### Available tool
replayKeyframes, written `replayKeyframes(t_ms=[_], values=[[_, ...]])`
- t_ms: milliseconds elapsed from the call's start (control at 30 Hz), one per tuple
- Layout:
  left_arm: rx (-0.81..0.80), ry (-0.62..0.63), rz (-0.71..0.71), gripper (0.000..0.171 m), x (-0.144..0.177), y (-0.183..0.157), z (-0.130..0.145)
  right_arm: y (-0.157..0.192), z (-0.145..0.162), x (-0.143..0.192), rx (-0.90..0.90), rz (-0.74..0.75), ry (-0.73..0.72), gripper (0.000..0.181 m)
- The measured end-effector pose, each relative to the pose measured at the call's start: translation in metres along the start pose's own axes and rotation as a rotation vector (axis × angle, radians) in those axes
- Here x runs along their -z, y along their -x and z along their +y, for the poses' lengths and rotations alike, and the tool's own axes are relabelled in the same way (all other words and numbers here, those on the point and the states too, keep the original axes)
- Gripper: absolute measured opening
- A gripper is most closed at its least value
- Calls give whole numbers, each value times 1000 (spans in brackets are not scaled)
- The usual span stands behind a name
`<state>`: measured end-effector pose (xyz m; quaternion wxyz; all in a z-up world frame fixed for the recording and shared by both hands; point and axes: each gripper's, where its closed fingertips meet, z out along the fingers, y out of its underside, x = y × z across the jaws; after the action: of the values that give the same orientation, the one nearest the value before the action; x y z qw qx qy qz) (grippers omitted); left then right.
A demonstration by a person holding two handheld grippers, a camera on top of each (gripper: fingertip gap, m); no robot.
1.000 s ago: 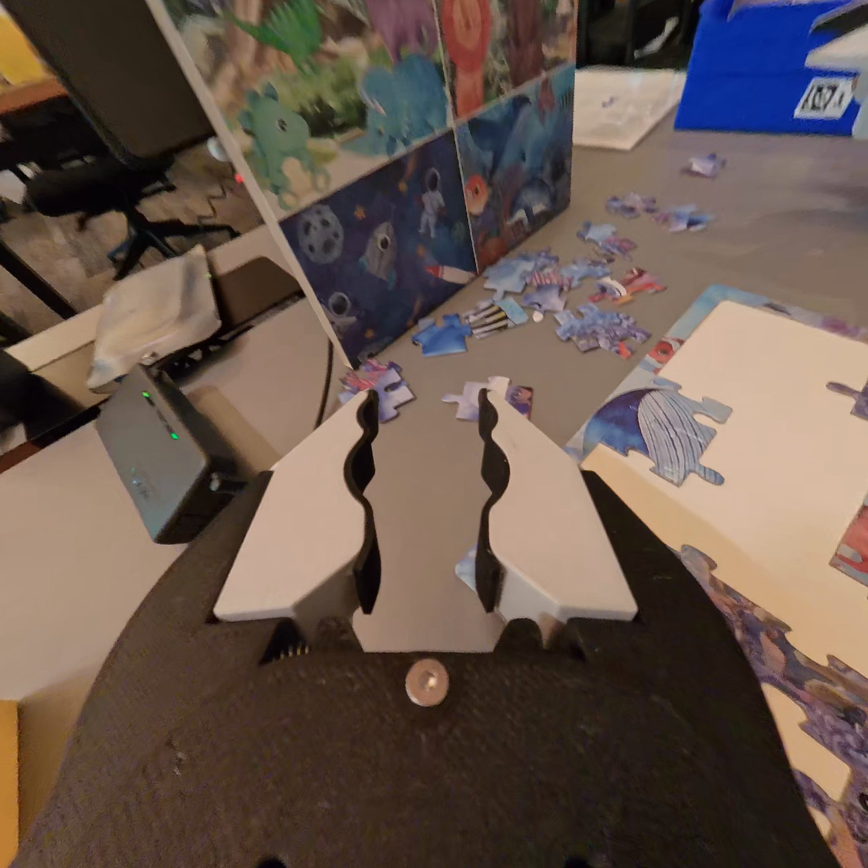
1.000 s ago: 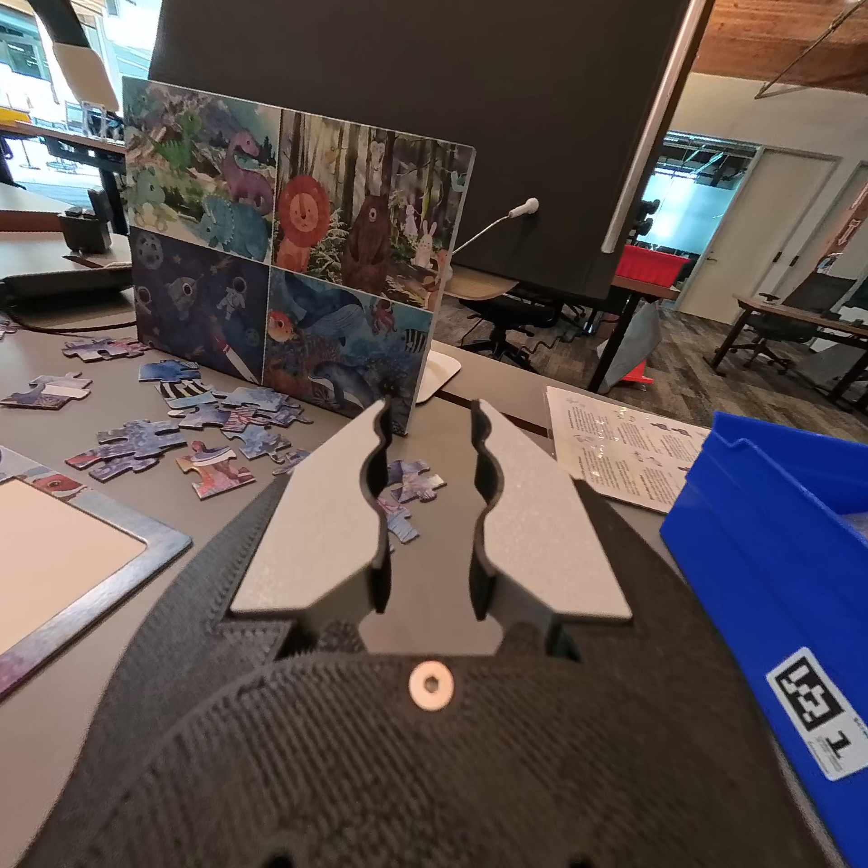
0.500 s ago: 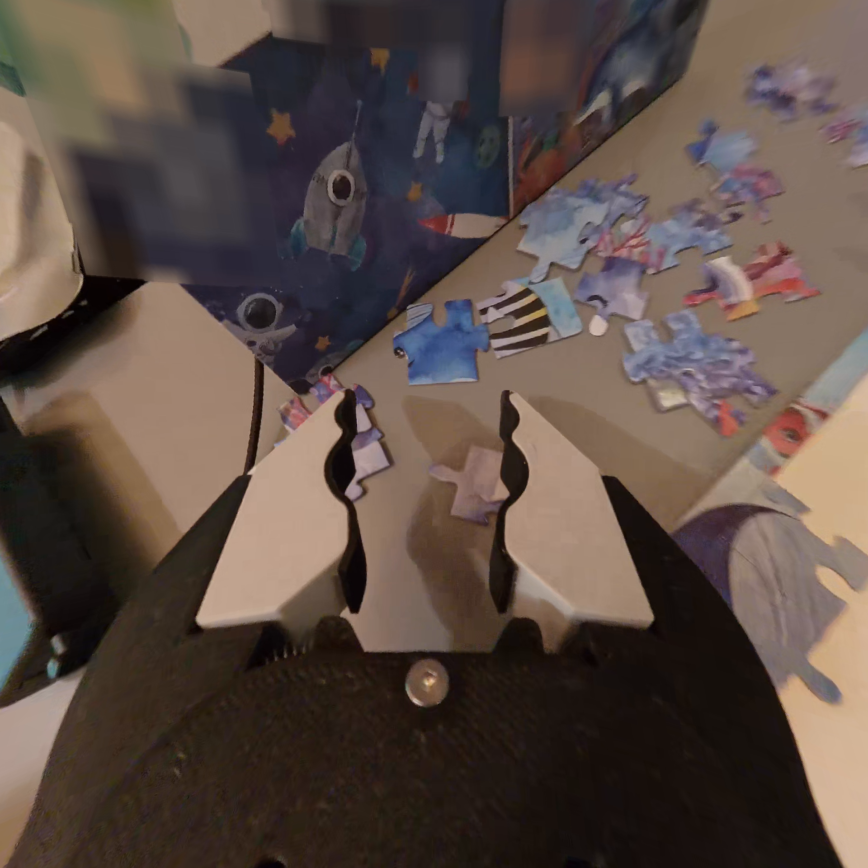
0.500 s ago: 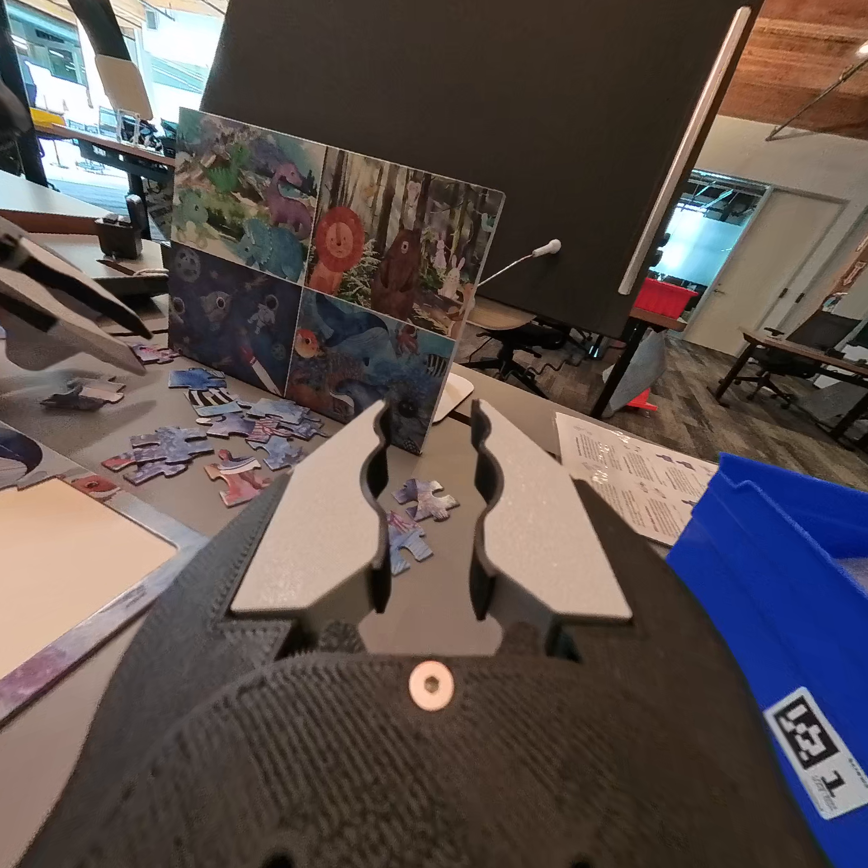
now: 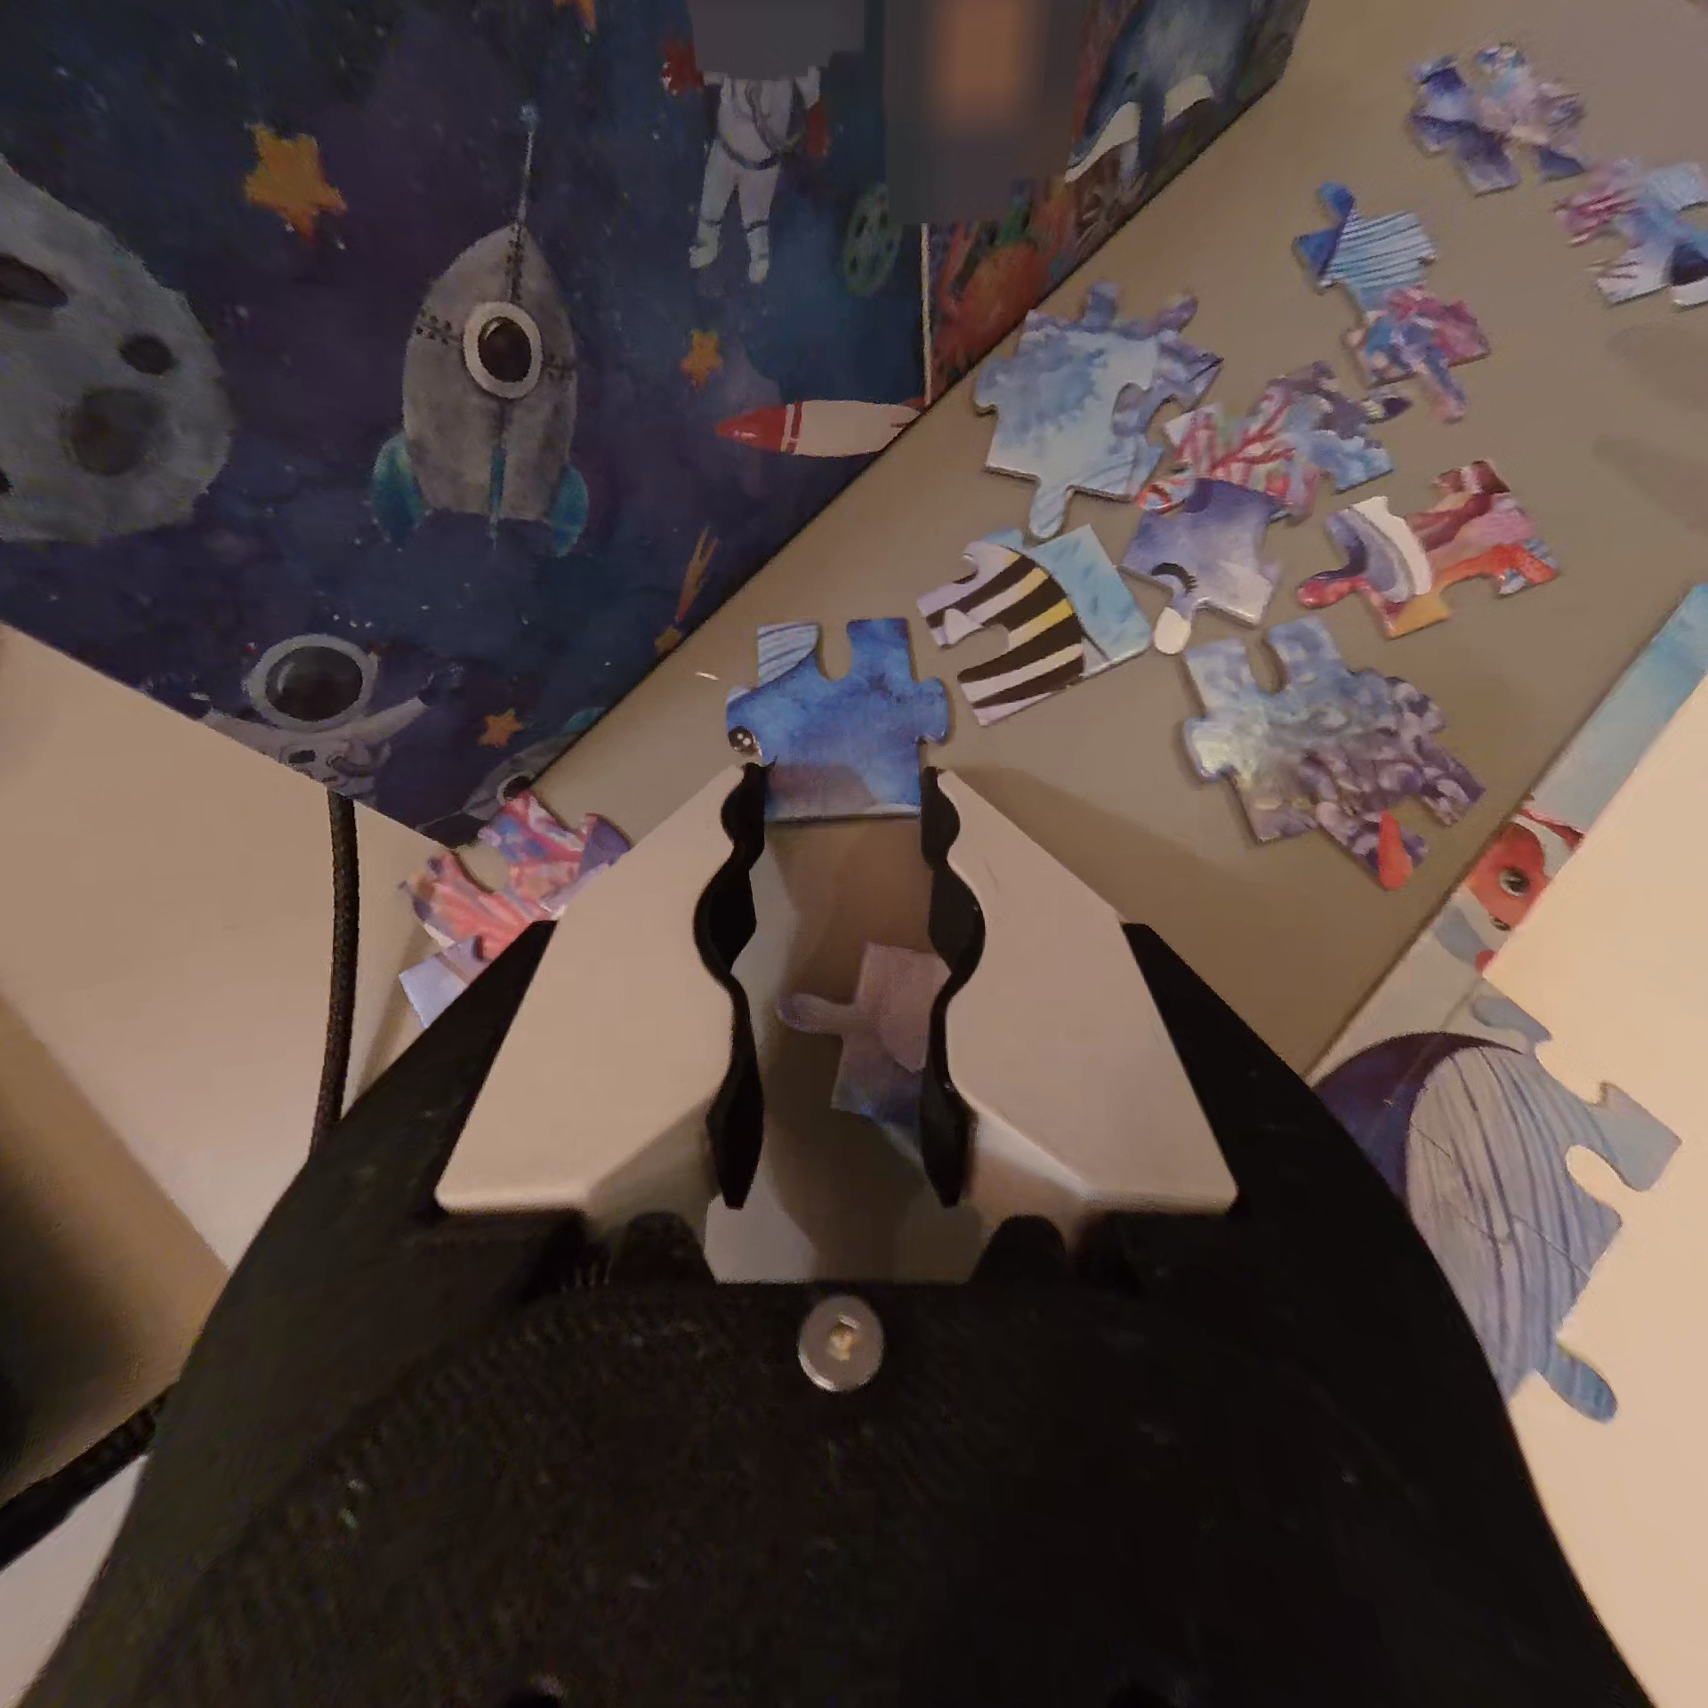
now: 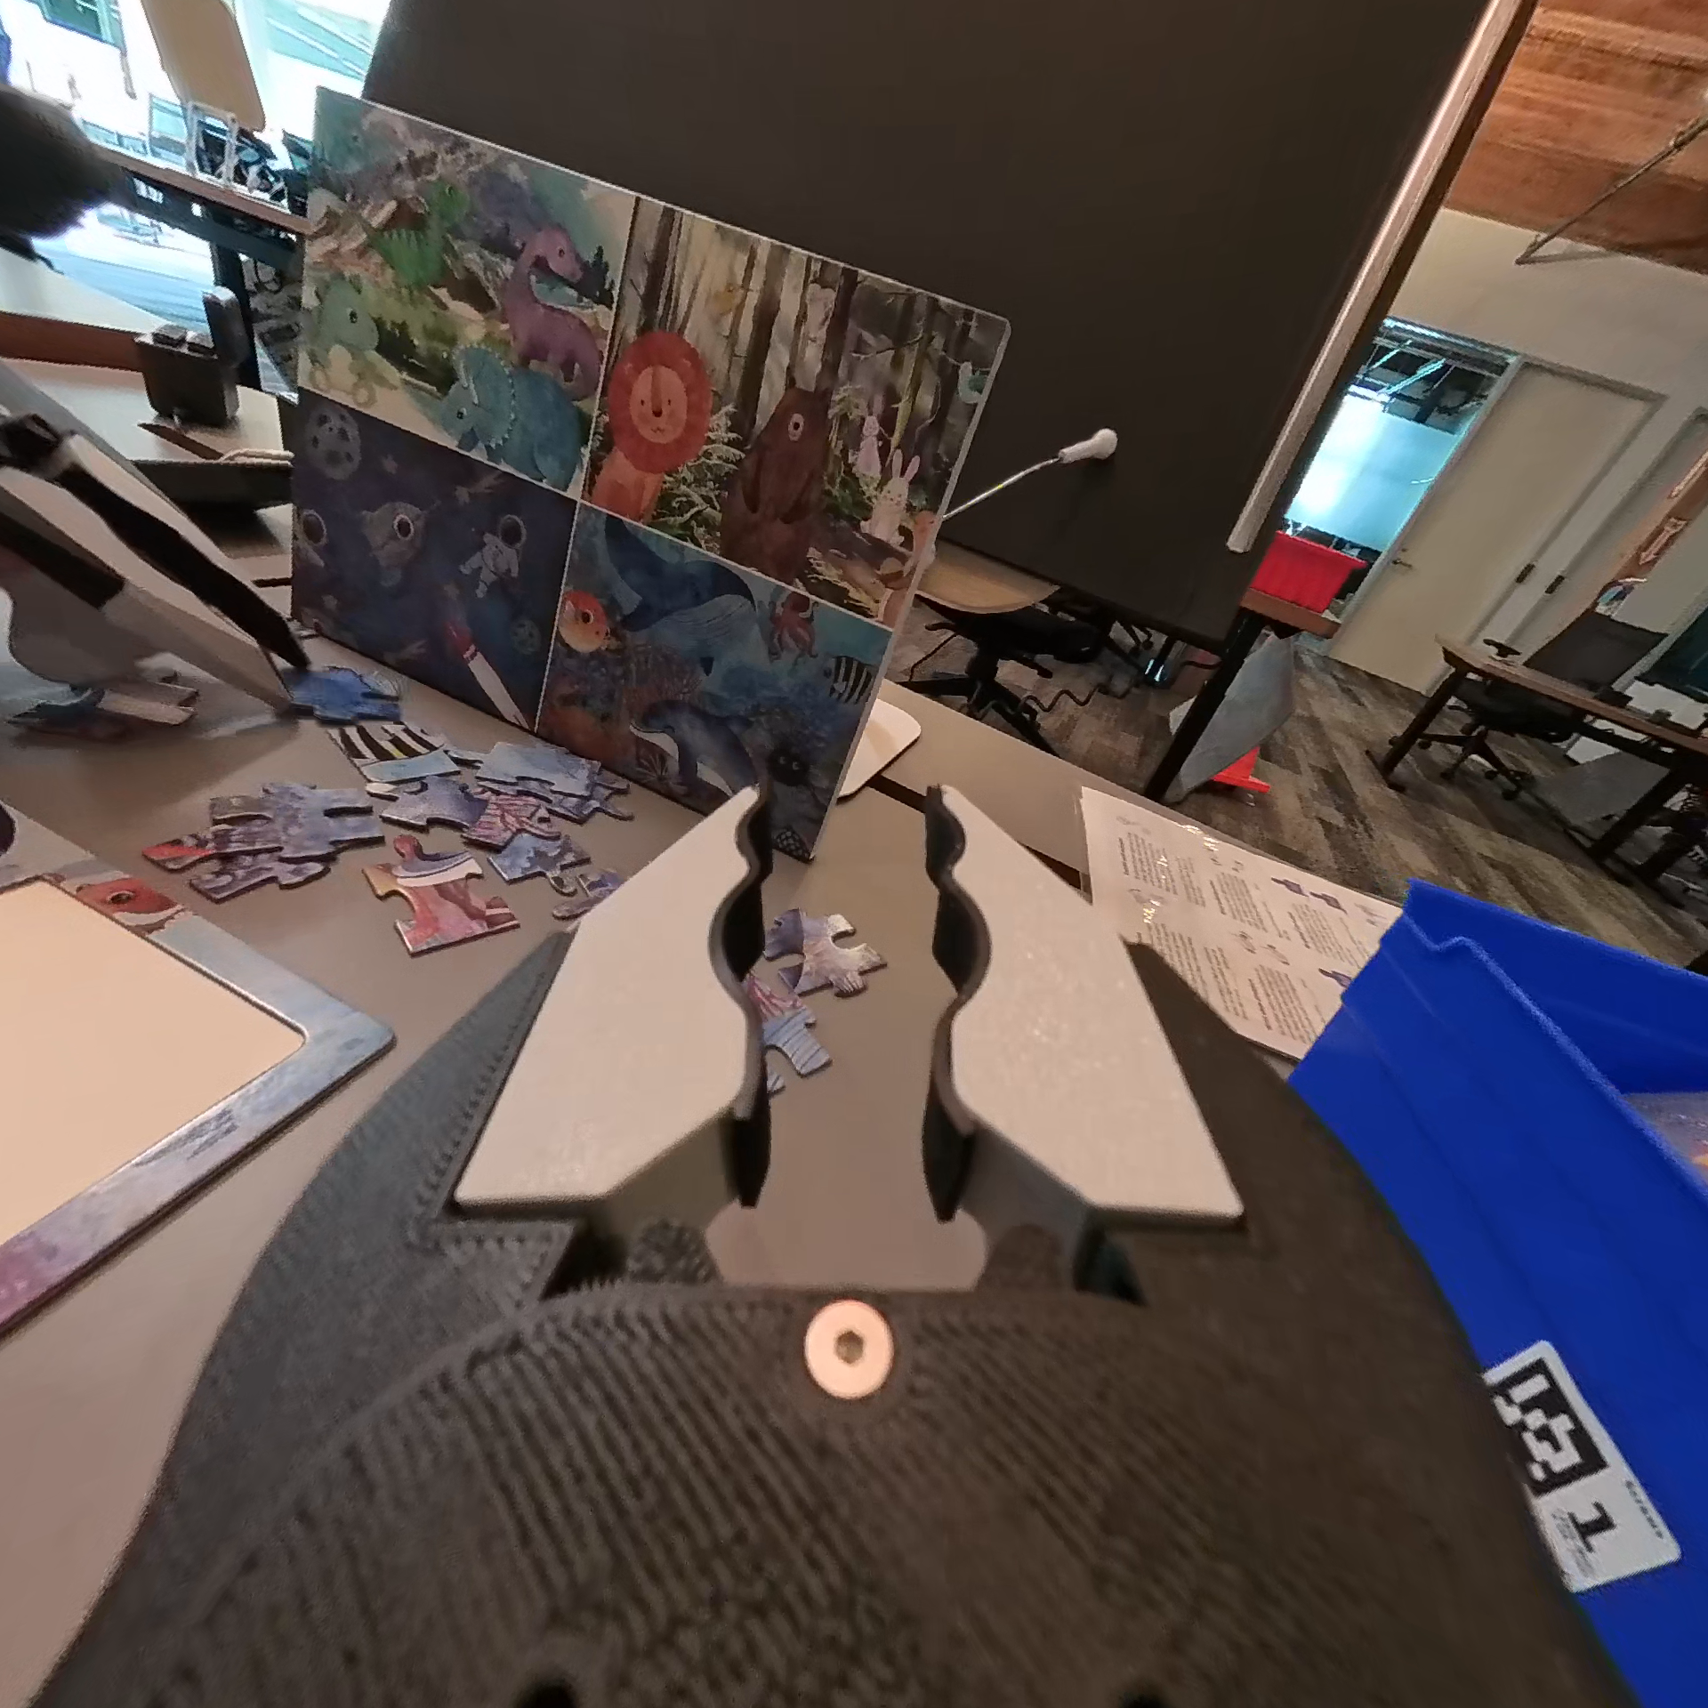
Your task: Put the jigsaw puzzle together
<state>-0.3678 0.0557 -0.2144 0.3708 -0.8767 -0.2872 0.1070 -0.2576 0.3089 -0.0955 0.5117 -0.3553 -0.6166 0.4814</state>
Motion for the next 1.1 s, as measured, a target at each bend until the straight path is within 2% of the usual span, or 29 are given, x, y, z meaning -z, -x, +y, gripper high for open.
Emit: replayKeyframes(t_ms=[133,233,333,433,500,533,633,733,833,867,933,1033,1100], values=[[-28,-130,74,31,33,-18,-17,2,-1,0,-2,-9,-3,31],[-179,-245,245,30,76,-64,-28,16,-5,-1,5,-67,-5,32],[-380,-319,425,30,117,-122,-13,65,-7,1,-4,-305,24,33],[-484,-343,464,30,135,-153,10,135,-17,17,-103,-633,30,35],[-523,-346,480,30,139,-168,19,170,-22,25,-185,-774,61,37],[-544,-350,481,30,141,-174,22,180,-23,24,-221,-788,81,39],[-673,-402,371,31,142,-184,22,188,-26,13,-325,-729,127,39],[-803,-402,269,31,138,-193,26,202,-39,22,-468,-856,139,39],[-825,-404,294,31,137,-205,29,221,-39,36,-571,-1013,210,44],[-822,-401,309,31,136,-207,31,228,-38,41,-591,-1067,242,39],[-826,-389,307,31,133,-207,33,241,-33,52,-603,-1184,311,9],[-794,-394,256,26,128,-199,29,241,-31,53,-663,-1222,354,0],[-675,-423,232,60,125,-188,19,230,-36,47,-704,-1187,306,0]])
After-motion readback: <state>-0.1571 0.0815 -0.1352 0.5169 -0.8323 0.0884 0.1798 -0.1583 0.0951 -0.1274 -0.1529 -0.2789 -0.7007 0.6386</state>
